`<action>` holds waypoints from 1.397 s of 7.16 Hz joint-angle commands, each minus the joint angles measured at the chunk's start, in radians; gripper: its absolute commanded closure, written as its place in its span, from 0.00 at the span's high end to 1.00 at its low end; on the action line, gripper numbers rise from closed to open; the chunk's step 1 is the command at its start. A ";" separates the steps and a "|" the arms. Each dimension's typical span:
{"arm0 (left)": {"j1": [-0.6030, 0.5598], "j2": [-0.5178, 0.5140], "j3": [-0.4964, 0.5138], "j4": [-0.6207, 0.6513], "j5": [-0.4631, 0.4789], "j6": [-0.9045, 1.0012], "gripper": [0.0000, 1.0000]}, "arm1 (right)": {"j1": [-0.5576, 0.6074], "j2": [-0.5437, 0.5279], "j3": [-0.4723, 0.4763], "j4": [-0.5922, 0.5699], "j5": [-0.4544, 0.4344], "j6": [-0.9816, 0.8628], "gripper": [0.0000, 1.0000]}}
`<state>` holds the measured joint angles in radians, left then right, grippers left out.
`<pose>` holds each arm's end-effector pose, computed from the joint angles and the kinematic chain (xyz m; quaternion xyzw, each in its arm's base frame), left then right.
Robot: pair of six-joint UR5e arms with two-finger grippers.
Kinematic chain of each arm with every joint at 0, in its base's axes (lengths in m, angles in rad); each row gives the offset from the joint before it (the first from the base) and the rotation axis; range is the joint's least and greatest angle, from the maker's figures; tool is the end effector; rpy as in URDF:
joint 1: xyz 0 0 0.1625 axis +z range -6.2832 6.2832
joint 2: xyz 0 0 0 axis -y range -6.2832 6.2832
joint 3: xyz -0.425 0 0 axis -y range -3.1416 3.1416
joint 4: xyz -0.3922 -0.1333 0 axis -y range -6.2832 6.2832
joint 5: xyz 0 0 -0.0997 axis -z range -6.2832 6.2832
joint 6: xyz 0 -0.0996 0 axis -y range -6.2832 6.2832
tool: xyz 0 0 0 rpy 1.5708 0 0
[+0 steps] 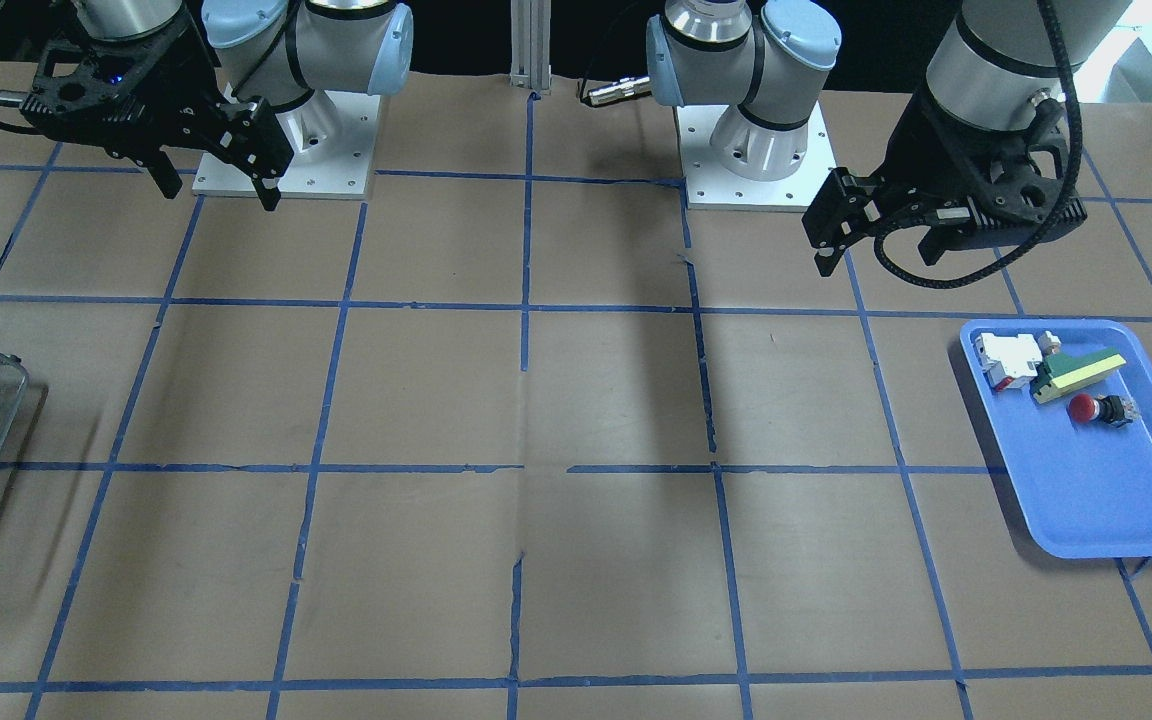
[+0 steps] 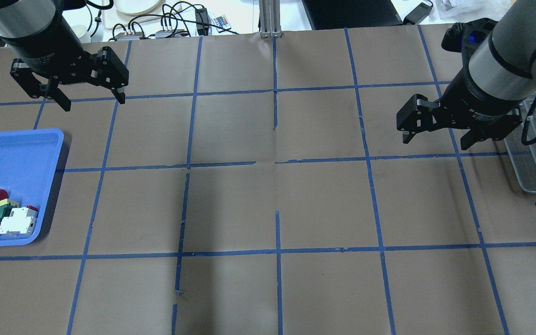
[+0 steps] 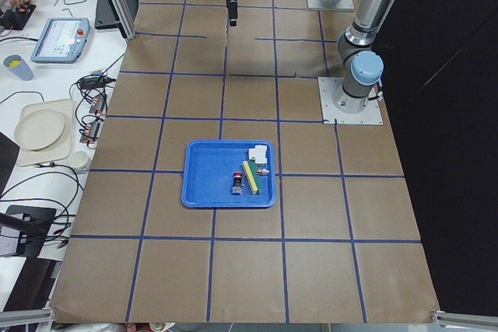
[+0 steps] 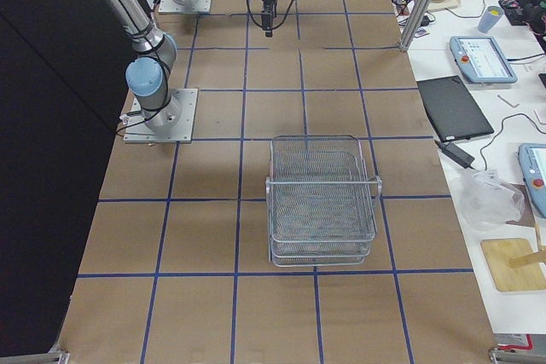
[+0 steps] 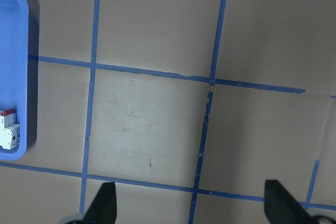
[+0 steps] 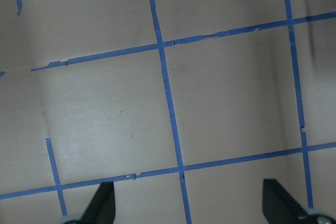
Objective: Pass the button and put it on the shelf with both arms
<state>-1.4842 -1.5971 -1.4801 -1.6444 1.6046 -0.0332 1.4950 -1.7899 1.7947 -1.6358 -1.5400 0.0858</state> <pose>-0.0861 -0.5107 0.5121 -0.0598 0.9981 0.0051 0.0168 0.1053 -0.4145 0.4821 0.0802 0.9962 -0.0300 0.0155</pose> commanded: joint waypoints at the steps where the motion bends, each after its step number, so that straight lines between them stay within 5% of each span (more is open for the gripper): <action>1: 0.004 -0.015 0.003 0.000 0.001 0.029 1.00 | -0.001 0.000 0.000 -0.001 0.001 -0.001 1.00; 10: 0.005 -0.041 0.011 0.031 -0.046 0.018 1.00 | -0.001 0.000 0.002 -0.001 0.003 0.002 1.00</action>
<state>-1.4742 -1.6343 -1.4722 -1.6316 1.5900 0.0031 1.4941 -1.7903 1.7963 -1.6367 -1.5375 0.0862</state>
